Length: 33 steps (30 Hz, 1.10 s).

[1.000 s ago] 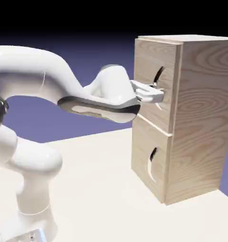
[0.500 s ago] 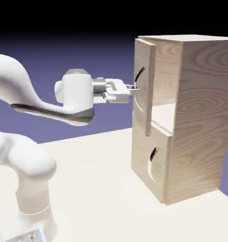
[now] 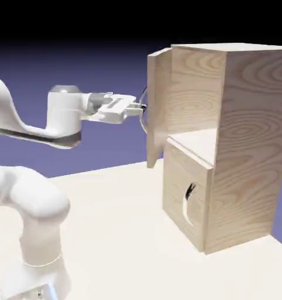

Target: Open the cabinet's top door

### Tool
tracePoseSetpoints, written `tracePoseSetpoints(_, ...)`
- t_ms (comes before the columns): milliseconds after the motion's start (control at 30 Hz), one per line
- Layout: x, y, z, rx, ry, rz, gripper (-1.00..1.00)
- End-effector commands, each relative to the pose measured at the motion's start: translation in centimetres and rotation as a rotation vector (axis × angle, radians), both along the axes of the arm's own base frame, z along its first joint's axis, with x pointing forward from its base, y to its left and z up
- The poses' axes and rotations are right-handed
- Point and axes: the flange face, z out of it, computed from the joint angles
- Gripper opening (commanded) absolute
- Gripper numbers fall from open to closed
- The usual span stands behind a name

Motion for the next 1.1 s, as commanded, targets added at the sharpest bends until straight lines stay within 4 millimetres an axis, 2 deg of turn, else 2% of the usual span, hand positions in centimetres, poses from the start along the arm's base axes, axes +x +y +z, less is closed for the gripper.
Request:
tracePoseSetpoints(0, -0.3, 0.8, 0.0, 0.000, 0.000, -0.027, -1.00)
tracePoseSetpoints(300, -1.6, 8.1, 0.0, 0.000, 0.000, -0.295, -1.00)
tracePoseSetpoints(633, -0.9, 15.5, 0.0, 0.000, 0.000, -0.564, -1.00)
tracePoseSetpoints(800, -0.3, 17.7, 0.0, 0.000, 0.000, -0.648, -1.00)
tracePoseSetpoints(1067, 0.3, 19.3, 0.0, 0.000, 0.000, -0.707, -1.00)
